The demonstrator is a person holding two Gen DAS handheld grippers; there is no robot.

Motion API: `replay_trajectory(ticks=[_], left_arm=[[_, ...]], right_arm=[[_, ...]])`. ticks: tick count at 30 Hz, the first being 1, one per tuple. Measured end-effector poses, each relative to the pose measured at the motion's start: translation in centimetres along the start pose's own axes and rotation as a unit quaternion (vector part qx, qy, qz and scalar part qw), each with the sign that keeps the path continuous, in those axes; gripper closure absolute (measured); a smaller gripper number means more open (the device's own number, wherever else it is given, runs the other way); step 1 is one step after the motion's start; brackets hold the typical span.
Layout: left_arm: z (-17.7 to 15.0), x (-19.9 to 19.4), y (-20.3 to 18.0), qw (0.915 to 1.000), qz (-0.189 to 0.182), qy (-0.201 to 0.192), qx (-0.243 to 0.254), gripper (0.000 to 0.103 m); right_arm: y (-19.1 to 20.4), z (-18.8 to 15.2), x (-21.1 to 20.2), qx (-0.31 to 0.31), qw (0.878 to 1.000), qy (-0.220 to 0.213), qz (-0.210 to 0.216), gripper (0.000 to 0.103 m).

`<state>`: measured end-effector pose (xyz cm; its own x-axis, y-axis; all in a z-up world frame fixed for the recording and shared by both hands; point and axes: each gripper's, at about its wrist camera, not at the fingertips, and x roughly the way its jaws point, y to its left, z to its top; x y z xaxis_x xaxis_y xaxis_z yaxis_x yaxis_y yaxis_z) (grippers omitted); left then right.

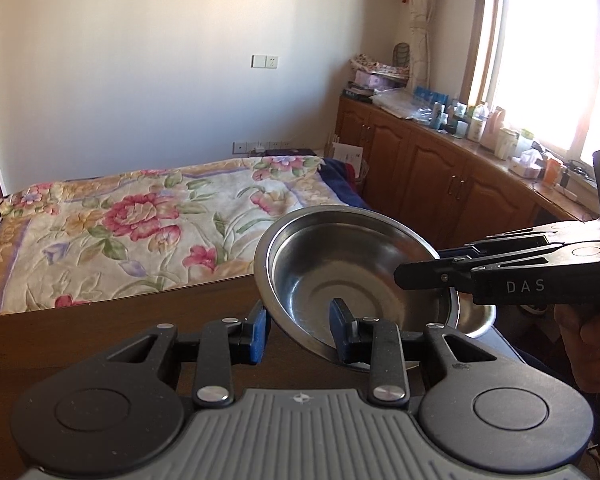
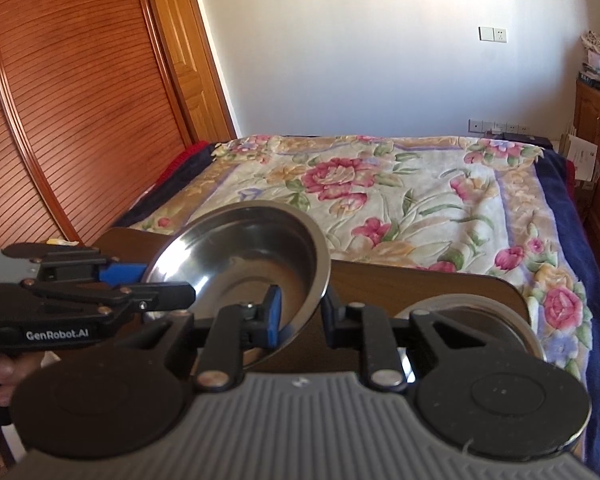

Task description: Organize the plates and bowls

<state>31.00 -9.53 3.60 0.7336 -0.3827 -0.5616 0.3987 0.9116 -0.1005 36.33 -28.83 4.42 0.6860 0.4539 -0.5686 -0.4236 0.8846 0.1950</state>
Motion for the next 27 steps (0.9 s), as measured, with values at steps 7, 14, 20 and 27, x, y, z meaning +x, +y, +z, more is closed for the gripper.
replay_trajectory(ticks=[7, 14, 20, 27], left_arm=[[-0.7, -2.5, -1.5, 0.9999, -0.006, -0.009, 0.013, 0.068], [-2.3, -4.6, -2.5, 0.9996, -0.010, -0.012, 0.023, 0.068], [-3.9, -5.9, -3.3, 0.9994, -0.018, -0.009, 0.030, 0.068], [-6.1, -7.4, -3.8, 0.9992, -0.028, -0.006, 0.028, 0.068]], right_arm=[[0.7, -0.6, -2.3, 0.002, 1.000, -0.007, -0.004, 0.080], [1.7, -1.9, -4.4, -0.001, 1.000, -0.012, -0.007, 0.080], [2.3, -3.3, -5.4, 0.003, 1.000, -0.008, -0.008, 0.080], [3.3, -5.3, -6.4, 0.007, 1.000, -0.001, -0.007, 0.080]])
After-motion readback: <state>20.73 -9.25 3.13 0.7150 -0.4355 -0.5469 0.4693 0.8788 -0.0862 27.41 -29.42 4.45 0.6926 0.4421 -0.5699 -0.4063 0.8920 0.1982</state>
